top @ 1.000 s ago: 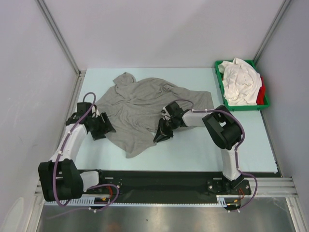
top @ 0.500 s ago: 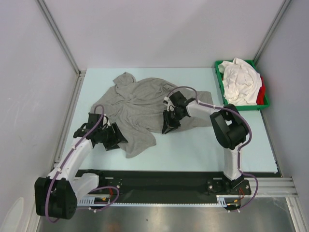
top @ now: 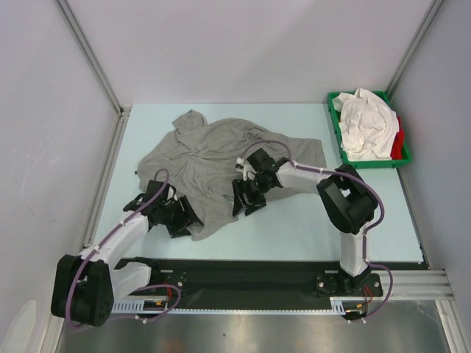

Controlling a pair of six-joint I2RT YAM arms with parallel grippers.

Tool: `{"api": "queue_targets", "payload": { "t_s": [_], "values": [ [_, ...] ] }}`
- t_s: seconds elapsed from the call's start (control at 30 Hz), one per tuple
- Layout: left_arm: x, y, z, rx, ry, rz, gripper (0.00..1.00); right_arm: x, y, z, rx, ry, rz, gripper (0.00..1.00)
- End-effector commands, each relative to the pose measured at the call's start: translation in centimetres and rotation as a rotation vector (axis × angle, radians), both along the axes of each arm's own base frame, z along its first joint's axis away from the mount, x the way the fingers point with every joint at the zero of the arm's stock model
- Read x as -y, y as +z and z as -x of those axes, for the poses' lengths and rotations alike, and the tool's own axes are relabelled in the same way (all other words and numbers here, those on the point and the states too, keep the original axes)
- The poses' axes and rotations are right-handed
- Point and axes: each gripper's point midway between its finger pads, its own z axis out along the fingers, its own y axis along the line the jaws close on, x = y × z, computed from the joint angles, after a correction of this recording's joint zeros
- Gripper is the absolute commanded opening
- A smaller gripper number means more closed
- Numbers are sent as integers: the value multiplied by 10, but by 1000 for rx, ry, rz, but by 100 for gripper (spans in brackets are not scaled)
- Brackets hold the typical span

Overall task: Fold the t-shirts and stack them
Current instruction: Flatten the tshirt out

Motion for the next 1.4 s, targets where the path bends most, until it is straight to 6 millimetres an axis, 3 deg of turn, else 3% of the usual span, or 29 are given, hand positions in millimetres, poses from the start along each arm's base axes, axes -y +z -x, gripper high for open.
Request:
{"api": "queue_targets", "payload": {
  "t_s": [0.0,0.2,0.3,0.33,0.4,0.43,0.47,0.53,0.67,0.73,0.8,0.83,0.87,0.9,0.93,1.03,1.13,1.17,1.3,1.37],
  "values": [
    [11,-1,-4,10,-16,34,63,-28,4,17,-10,57,-60,66],
    [12,-19,6,-42,-12,30,59,-35,-14,23,-27,37,-15,64],
    [11,-25,7,-58,-24,20,48,-36,-22,23,-29,34,19,51],
    [11,-25,6,-58,-26,17,44,-34,-24,23,-30,29,28,40],
    [13,-23,7,-56,-37,25,18,-33,-24,23,-25,25,32,30],
    [16,-18,7,-55,-44,47,7,-32,-24,23,-23,22,39,16],
    [18,-15,9,-62,-36,63,0,-30,-21,23,-22,22,42,9],
    [28,6,11,-42,-31,134,0,-26,-12,24,-42,14,31,0],
    [50,54,15,-17,-2,261,0,-13,37,34,-128,-8,-93,0],
    [58,74,9,15,-8,289,36,-1,50,32,-191,-24,-159,0],
    [62,80,6,19,-29,290,71,11,53,29,-258,-26,-187,8],
    [62,89,-3,49,-41,275,76,23,45,11,-246,-53,-174,22],
    [56,84,0,29,-65,217,81,40,33,5,-257,-98,-80,27],
    [46,82,-8,56,-49,141,82,50,26,-3,-241,-114,-27,29],
    [41,95,-16,113,-70,96,83,64,22,-26,-129,-124,54,35],
    [18,96,-23,161,-46,-26,83,79,31,-31,-32,-109,161,45],
    [6,81,-22,119,-20,-34,80,55,51,-15,37,-37,90,51],
    [3,75,-22,107,-10,-36,77,38,53,-2,70,9,67,54],
    [-26,56,-27,79,84,-71,71,-7,52,30,119,77,40,59],
    [-48,51,-32,89,153,-123,65,-20,49,29,169,72,57,64]
  ]
}}
